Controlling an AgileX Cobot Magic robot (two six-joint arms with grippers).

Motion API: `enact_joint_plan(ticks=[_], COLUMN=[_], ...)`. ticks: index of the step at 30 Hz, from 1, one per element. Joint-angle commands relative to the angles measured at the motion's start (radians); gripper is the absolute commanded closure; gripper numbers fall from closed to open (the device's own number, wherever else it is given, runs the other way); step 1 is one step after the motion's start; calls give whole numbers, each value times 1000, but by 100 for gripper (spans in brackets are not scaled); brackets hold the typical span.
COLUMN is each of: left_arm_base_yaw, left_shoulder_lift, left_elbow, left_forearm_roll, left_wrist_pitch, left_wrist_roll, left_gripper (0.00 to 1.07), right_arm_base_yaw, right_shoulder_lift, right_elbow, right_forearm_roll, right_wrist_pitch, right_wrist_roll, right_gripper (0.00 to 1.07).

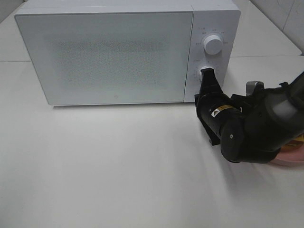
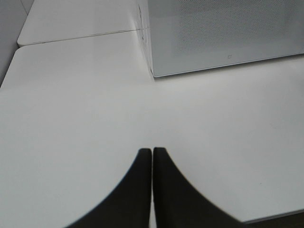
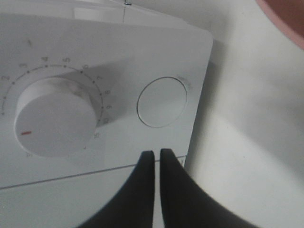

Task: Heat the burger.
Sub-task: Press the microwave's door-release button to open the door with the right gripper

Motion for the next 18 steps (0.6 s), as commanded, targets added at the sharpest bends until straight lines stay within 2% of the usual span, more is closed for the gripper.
enact_joint_plan(ticks=[1,7,11,18], left_arm_base_yaw=[2,2,2,2], left_shoulder_lift=[-19,-19,-19,-19], left_elbow=[0,0,0,0], left_forearm_roll=[-1,-1,-1,-1], left_wrist_pitch=[-7,-7,-7,-7], left_wrist_roll=[3,3,3,3], left_gripper=[106,106,106,106], right_arm_base_yaw=[3,-13,-24,-37], right_shoulder_lift=[10,13,13,20], right_elbow=[-23,-76,-104,-127], right_forearm_roll=[26,49,139,126], right_wrist_pitch=[-3,17,70,103], right_wrist_roll=[-11,-116,-181,-181], right_gripper=[107,107,107,107])
